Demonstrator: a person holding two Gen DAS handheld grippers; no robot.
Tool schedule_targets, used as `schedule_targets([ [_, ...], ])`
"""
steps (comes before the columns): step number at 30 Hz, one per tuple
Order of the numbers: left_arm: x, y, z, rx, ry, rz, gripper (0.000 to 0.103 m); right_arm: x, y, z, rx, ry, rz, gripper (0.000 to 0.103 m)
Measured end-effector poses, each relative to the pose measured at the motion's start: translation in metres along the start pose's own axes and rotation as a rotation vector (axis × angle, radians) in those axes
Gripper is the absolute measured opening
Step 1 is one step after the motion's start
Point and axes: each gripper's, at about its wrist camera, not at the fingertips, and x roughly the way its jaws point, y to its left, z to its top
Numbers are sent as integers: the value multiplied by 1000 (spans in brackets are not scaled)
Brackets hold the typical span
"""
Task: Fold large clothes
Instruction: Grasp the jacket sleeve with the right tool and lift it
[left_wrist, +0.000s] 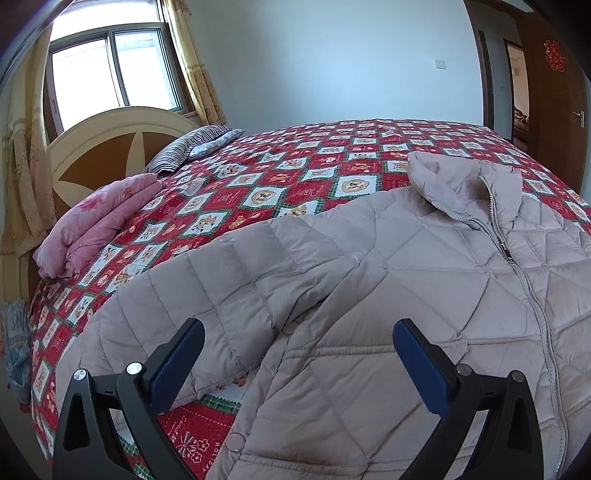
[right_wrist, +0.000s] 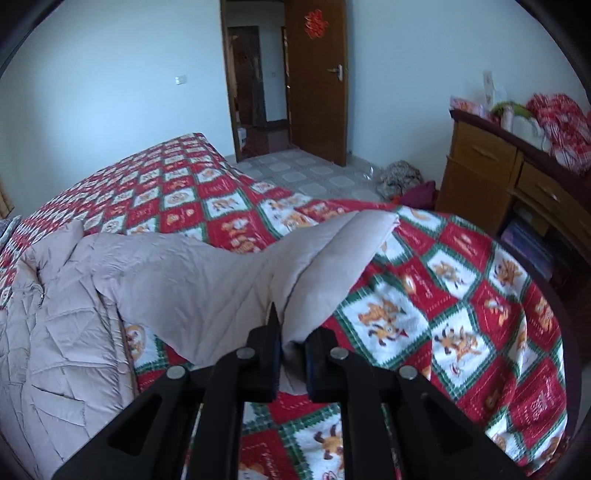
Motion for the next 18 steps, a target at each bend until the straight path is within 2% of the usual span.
schedule_targets([
  [7, 9, 1, 1, 4, 11, -6, 102, -32, 110, 15, -232, -117, 108, 12],
  [12, 10, 3, 4, 9, 8, -5, 102, -33, 196, 3, -384, -137, 207, 11],
  [18, 12, 6, 5, 7, 15, -10, 102, -32, 276, -21, -513, -152, 308, 11],
])
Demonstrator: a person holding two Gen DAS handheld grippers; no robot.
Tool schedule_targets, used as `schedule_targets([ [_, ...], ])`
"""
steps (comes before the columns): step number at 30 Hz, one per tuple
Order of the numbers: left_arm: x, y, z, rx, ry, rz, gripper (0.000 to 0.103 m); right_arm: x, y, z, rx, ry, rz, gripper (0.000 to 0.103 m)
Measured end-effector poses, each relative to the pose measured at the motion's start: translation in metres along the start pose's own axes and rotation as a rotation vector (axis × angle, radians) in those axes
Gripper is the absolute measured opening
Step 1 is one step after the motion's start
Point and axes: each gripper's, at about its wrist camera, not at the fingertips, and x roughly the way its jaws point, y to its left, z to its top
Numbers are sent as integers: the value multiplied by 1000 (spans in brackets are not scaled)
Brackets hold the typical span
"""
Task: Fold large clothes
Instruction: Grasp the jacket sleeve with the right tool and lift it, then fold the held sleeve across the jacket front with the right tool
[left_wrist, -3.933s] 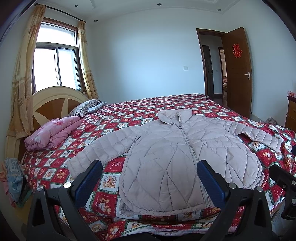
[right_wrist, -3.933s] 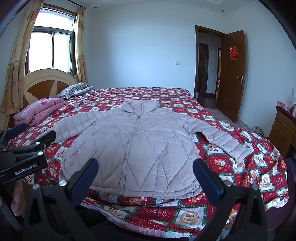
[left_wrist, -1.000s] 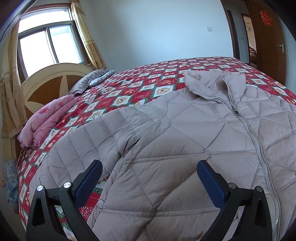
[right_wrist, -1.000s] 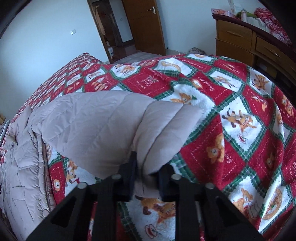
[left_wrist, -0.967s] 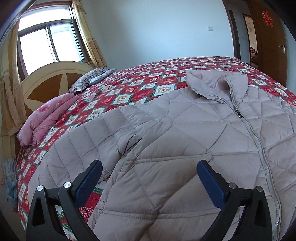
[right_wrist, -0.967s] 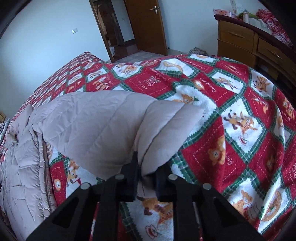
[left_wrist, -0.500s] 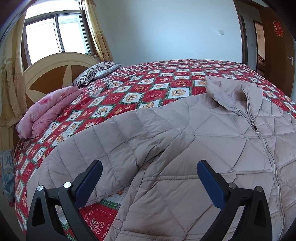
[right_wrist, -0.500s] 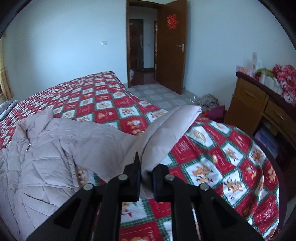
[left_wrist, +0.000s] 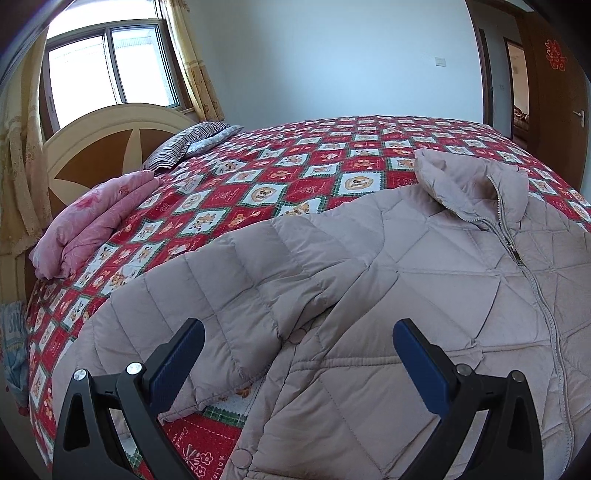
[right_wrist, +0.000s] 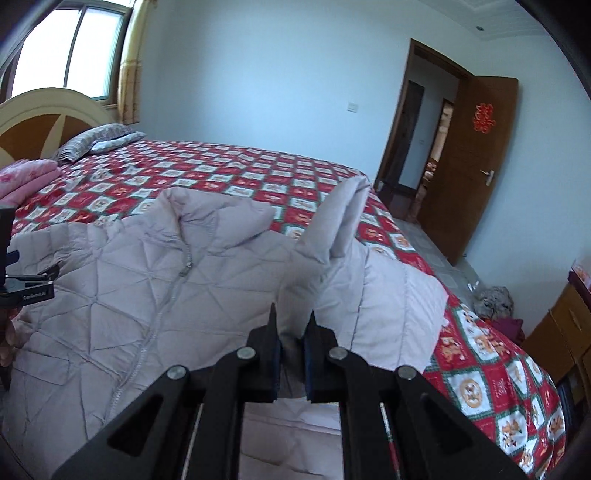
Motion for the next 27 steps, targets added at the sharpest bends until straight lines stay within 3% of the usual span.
schedule_targets([
  [8, 4, 22, 2, -24, 9, 19, 102, 33, 87, 5, -57, 14, 151, 11],
  [15, 6, 27, 3, -32, 25, 31, 102, 62, 126, -8, -54, 74, 256, 12],
  [17, 5, 22, 4, -26, 26, 31, 102, 66, 126, -15, -50, 113, 313, 18],
  [18, 3, 20, 5, -22, 22, 33, 102, 68, 128, -18, -56, 134, 345, 28],
  [19, 2, 18, 6, -20, 19, 33, 102, 66, 127, -21, -59, 150, 373, 49],
  [21, -2, 14, 9, -18, 14, 23, 102, 54, 120, -28, -51, 131, 392, 64],
  [25, -14, -1, 16, -11, -5, -24, 102, 30, 100, -39, -40, 119, 414, 67],
  [27, -18, -14, 19, -4, 3, -69, 102, 24, 82, -46, -28, 112, 357, 68],
])
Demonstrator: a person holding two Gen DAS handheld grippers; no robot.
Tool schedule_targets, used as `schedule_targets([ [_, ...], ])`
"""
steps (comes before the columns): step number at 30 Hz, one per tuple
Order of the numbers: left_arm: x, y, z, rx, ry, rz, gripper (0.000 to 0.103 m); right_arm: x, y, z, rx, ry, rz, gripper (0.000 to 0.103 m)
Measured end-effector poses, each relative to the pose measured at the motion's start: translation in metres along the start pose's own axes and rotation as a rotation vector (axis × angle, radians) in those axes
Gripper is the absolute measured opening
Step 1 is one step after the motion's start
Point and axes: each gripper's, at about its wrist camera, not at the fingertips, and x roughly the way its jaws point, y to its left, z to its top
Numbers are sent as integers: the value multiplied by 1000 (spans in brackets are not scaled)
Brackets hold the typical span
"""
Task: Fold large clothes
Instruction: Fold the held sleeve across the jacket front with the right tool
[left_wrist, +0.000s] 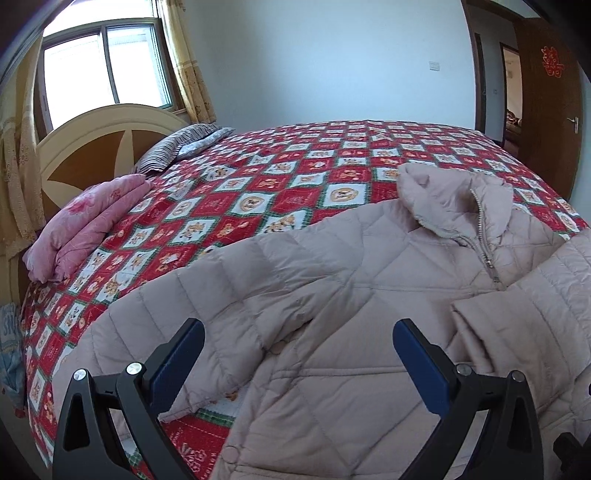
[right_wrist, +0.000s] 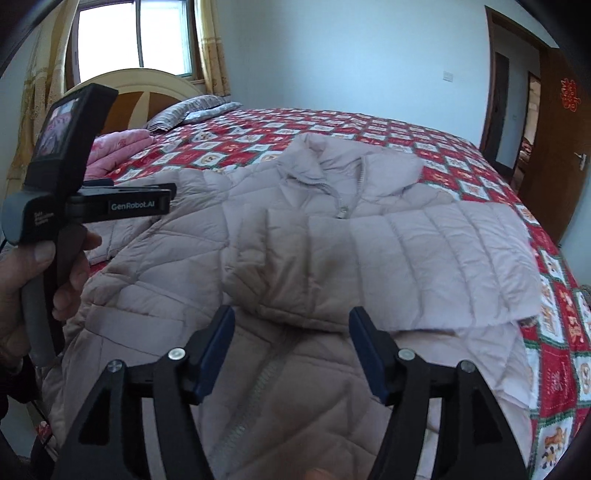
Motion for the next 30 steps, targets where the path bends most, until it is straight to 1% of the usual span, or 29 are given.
schedule_targets([
  [2, -1, -16, 2, -6, 18, -73, 102, -2, -12, -7, -4, 9, -100, 68],
  [3, 0, -26, 2, -6, 32, -108, 102, -2, -18, -11, -1, 14, -135, 68],
  [4, 1, -36, 2, 0, 47, -138, 102, 0, -24, -15, 11, 24, -152, 68],
  [6, 7, -57, 0, 13, 83, -213, 102, 3, -38, -22, 58, 48, -159, 68],
  [7, 11, -68, -2, 26, 101, -233, 102, 5, -41, -26, 76, 54, -156, 68],
  [8, 15, -78, -5, 39, 116, -236, 102, 7, -44, -29, 83, 58, -154, 68],
  [9, 19, -86, -8, 49, 128, -249, 100, 10, -43, -32, 82, 63, -156, 68],
  [10, 22, -94, -11, 60, 140, -256, 84, 13, -43, -35, 79, 70, -158, 68],
  [11, 24, -100, -14, 72, 155, -263, 51, 14, -44, -40, 76, 74, -159, 69],
  [12, 25, -103, -17, 80, 169, -291, 30, 17, -44, -43, 72, 77, -161, 70],
  [13, 25, -104, -19, 86, 178, -307, 14, 18, -45, -47, 71, 75, -160, 71],
  [15, 18, -103, -19, 109, 143, -277, 13, 17, -49, -50, 87, 58, -152, 74],
  [16, 14, -101, -17, 121, 120, -264, 10, 18, -50, -52, 97, 55, -147, 77],
  [17, 11, -96, -15, 125, 99, -248, 8, 19, -52, -52, 106, 57, -138, 78],
  [19, 7, -83, -13, 118, 71, -220, 8, 21, -55, -52, 121, 58, -126, 80],
  [20, 7, -78, -12, 126, 61, -193, 8, 21, -56, -52, 124, 57, -124, 80],
  [22, 9, -70, -15, 147, 48, -153, 8, 21, -56, -53, 124, 53, -126, 81],
  [24, 14, -65, -19, 164, 56, -112, 8, 21, -56, -53, 124, 52, -127, 81],
  [26, 19, -62, -21, 145, 77, -125, 10, 23, -57, -53, 127, 59, -126, 82],
  [27, 21, -62, -22, 137, 90, -126, 12, 23, -57, -55, 127, 67, -128, 84],
  [28, 21, -62, -21, 135, 95, -120, 20, 24, -57, -55, 123, 82, -135, 86],
  [29, 21, -63, -20, 138, 91, -112, 35, 26, -56, -55, 118, 97, -141, 88],
  [30, 16, -63, -18, 141, 70, -109, 44, 26, -56, -55, 111, 110, -141, 88],
])
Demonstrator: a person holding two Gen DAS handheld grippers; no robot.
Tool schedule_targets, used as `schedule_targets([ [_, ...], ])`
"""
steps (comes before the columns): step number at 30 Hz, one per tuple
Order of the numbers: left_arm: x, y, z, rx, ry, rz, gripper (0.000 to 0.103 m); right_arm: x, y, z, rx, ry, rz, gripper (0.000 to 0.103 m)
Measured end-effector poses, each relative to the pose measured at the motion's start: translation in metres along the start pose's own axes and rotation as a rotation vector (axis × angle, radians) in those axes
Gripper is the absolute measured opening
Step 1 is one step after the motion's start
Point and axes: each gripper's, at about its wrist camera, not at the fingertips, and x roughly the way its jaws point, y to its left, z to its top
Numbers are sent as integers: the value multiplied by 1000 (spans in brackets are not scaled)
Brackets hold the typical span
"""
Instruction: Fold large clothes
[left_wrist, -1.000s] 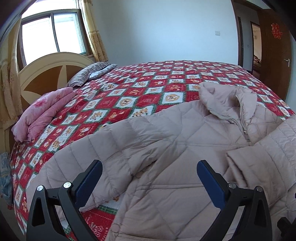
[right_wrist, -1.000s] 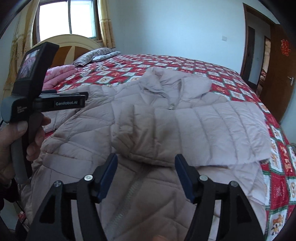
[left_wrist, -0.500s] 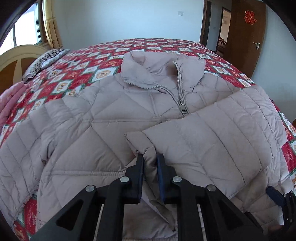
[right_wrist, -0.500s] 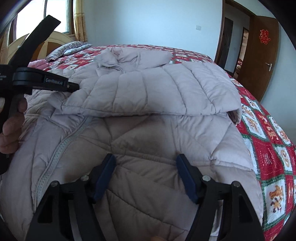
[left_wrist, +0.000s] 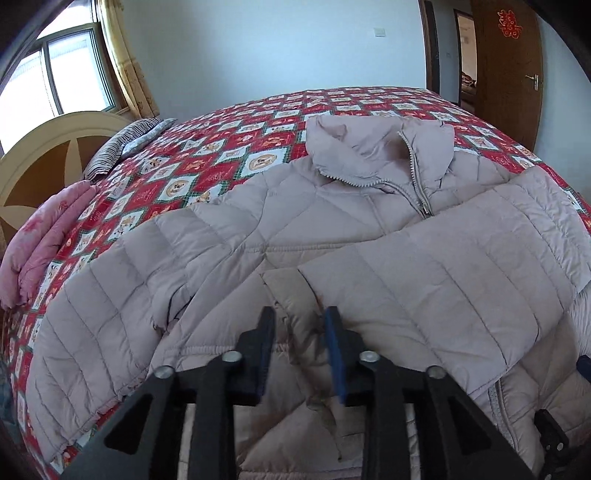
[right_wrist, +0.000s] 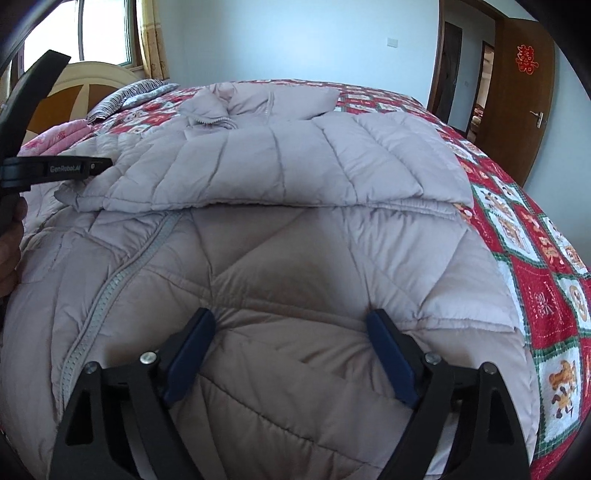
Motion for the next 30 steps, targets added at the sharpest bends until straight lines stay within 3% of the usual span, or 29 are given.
schedule_targets([
  [2, -17, 2, 1, -1, -82, 46, 75, -4, -5, 1, 2, 19, 37, 88],
  [5, -46, 11, 6, -9, -225, 83, 82, -26, -27, 6, 82, -2, 62, 84],
  [8, -59, 9, 17, -6, -295, 74, 83, -59, -53, 22, 172, -90, 59, 84],
  [12, -42, -20, 28, 45, -249, 24, 83, -67, -75, 63, 192, -182, -39, 84],
  [17, 8, -48, 23, 91, -131, 69, 83, -16, -90, 110, 175, -197, -60, 84],
  [20, 30, -50, 15, 92, -82, 76, 83, 27, -98, 110, 163, -103, -76, 82],
  [23, 34, -53, 8, 102, -91, 60, 85, 58, -111, 95, 199, -12, -88, 80],
  [30, 48, -57, 6, 98, -65, 44, 93, 64, -117, 85, 233, 26, -121, 88],
])
